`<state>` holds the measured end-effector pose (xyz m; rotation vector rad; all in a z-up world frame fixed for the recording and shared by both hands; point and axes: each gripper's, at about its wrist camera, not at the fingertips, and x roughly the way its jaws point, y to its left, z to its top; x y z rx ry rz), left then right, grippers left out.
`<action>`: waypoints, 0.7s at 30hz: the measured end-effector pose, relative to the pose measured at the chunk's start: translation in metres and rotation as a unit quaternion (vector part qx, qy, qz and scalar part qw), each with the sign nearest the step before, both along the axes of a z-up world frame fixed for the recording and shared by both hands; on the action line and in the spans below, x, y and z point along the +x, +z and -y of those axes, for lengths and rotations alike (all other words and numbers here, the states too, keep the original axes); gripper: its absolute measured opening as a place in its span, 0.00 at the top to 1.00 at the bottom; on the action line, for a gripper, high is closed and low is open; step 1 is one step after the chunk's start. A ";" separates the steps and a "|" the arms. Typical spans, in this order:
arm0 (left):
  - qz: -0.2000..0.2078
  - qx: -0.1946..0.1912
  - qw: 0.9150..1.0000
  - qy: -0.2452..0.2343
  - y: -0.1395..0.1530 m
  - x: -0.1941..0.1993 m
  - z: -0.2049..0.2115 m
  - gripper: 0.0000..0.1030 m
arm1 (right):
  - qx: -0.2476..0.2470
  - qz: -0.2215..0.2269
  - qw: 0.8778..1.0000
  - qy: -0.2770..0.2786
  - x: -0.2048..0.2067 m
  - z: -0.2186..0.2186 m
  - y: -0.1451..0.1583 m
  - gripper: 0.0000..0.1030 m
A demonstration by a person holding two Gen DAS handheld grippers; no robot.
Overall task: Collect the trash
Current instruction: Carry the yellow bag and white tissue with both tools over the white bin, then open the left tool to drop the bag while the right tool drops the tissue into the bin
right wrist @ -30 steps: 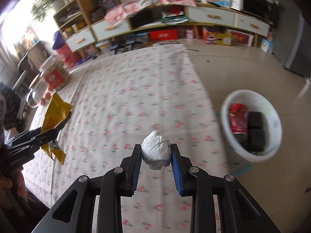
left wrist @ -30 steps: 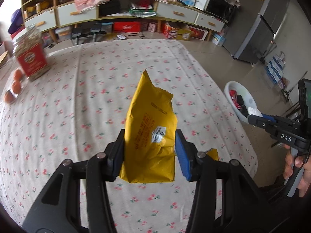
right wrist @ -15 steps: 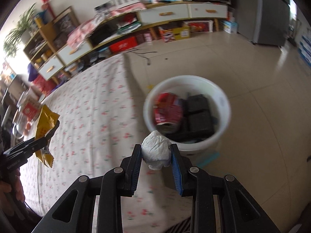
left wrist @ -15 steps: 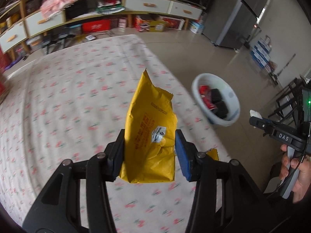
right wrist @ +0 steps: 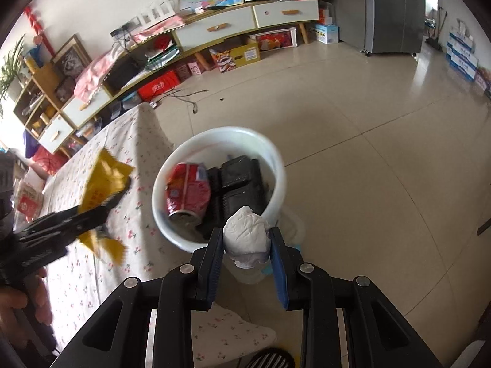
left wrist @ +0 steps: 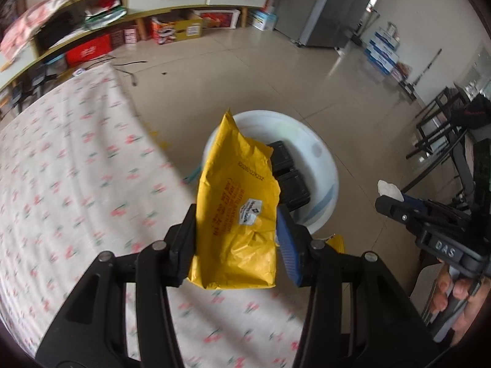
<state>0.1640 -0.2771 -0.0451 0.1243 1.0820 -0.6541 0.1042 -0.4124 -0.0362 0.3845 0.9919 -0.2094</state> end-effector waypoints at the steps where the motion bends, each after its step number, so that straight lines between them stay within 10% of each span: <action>1: -0.001 0.002 1.000 -0.006 -0.001 0.002 0.010 0.51 | 0.003 0.000 1.000 -0.005 -0.001 0.004 -0.001 0.71; 12: -0.002 0.000 1.000 -0.030 -0.004 0.018 0.055 0.49 | 0.019 0.002 0.999 -0.032 -0.006 0.035 -0.003 0.71; 21: 0.004 -0.013 1.000 -0.025 0.001 0.020 0.042 0.27 | 0.026 0.003 0.999 -0.043 -0.006 0.044 -0.003 0.71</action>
